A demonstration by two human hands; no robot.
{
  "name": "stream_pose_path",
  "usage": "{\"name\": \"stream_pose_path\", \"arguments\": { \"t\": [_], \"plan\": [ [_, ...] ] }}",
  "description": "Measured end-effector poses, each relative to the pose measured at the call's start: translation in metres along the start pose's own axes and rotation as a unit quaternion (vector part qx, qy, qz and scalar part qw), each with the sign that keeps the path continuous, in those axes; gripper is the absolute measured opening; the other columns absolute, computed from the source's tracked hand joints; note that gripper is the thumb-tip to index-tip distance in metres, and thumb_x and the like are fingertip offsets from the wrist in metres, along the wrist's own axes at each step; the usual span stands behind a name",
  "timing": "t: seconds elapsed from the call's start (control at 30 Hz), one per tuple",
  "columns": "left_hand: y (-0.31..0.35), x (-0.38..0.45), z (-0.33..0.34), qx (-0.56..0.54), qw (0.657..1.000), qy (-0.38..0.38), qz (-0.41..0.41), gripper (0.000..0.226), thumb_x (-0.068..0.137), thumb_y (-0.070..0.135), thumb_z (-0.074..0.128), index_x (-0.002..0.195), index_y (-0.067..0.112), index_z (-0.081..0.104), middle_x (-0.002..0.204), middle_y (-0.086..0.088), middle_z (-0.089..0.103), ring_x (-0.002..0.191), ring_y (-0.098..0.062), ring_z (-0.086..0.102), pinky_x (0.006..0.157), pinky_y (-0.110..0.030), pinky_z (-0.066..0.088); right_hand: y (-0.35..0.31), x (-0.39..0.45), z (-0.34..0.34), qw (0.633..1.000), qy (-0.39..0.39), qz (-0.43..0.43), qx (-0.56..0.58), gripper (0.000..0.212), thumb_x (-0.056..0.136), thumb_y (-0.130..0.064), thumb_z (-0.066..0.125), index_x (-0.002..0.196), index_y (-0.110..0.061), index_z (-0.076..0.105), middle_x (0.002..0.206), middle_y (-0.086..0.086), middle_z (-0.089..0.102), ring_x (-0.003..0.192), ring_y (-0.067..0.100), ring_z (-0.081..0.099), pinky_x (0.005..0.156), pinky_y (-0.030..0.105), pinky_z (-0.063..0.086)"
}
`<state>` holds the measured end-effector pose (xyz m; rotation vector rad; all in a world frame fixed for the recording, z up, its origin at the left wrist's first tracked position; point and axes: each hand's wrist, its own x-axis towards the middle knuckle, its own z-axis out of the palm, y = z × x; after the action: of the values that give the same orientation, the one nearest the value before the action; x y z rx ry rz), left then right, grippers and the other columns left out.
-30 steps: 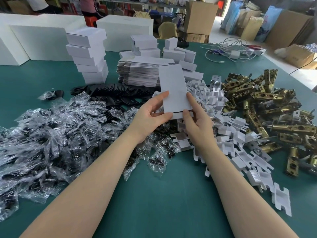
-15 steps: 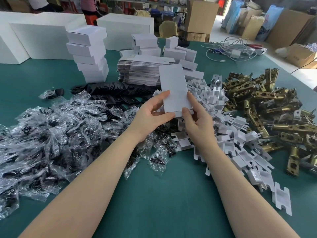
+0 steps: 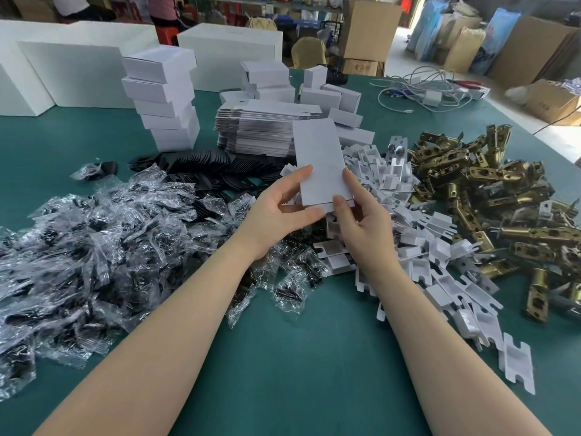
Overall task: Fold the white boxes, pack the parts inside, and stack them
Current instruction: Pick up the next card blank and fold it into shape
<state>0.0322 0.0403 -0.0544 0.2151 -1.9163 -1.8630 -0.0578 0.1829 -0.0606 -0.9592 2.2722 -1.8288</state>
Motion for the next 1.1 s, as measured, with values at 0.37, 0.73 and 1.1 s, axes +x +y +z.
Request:
{"name": "stream_pose_path", "arguments": {
  "t": [0.37,0.73,1.1],
  "plan": [
    [-0.0045,0.0025,0.0006,0.067,0.998,0.013,0.016,0.061,0.085,0.021,0.077,0.140,0.020,0.052,0.110,0.034,0.065,0.111,-0.001,0.064,0.094,-0.025,0.054,-0.0059,-0.0013,-0.0001,0.999,0.030,-0.038,-0.016,0.035,0.098,-0.032,0.058,0.133,-0.033,0.057,0.128,0.009,0.065,0.097,0.018,0.061,0.095,0.049,0.053],
    [-0.0018,0.0008,0.0045,0.037,0.998,0.046,-0.002,0.038,0.078,0.041,0.078,0.113,0.041,0.064,0.103,0.011,0.075,0.099,-0.010,0.071,0.076,-0.027,0.059,-0.0026,0.0007,-0.0005,0.996,0.034,-0.087,0.001,0.019,0.093,-0.026,0.066,0.103,-0.042,0.063,0.135,-0.007,0.058,0.076,0.005,0.067,0.067,0.025,0.055],
    [-0.0023,0.0012,0.0028,0.037,0.999,0.035,-0.001,0.036,0.083,0.025,0.079,0.113,0.039,0.065,0.100,0.008,0.075,0.094,-0.009,0.071,0.070,-0.021,0.056,-0.0048,-0.0008,-0.0015,0.996,0.060,-0.052,0.049,0.016,0.086,-0.019,0.075,0.091,-0.034,0.070,0.121,-0.009,0.064,0.046,0.000,0.053,0.050,0.012,0.045]
  ]
}}
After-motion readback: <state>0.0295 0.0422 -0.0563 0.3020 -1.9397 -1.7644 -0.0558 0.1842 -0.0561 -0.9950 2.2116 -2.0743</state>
